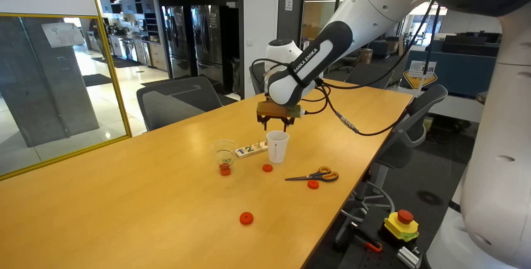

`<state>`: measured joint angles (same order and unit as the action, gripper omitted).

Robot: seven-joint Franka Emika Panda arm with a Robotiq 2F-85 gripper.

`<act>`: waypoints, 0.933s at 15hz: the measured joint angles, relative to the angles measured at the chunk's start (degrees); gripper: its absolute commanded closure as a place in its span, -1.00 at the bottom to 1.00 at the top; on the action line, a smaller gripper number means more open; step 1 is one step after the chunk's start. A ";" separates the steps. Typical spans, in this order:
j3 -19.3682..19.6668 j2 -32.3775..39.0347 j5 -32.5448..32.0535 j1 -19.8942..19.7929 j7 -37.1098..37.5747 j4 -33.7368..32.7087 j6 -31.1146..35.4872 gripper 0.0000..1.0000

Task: Pick up the coloured tiles and put them in the cups

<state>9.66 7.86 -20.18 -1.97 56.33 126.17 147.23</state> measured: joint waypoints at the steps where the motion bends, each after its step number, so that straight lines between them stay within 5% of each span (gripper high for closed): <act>1: 0.26 -0.13 0.00 -0.32 -1.36 0.18 0.12 -1.00; 14: 1.87 -13.77 4.10 -6.43 -14.40 15.91 0.76 -1.00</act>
<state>11.54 -5.91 -16.08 -8.40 41.92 142.08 147.99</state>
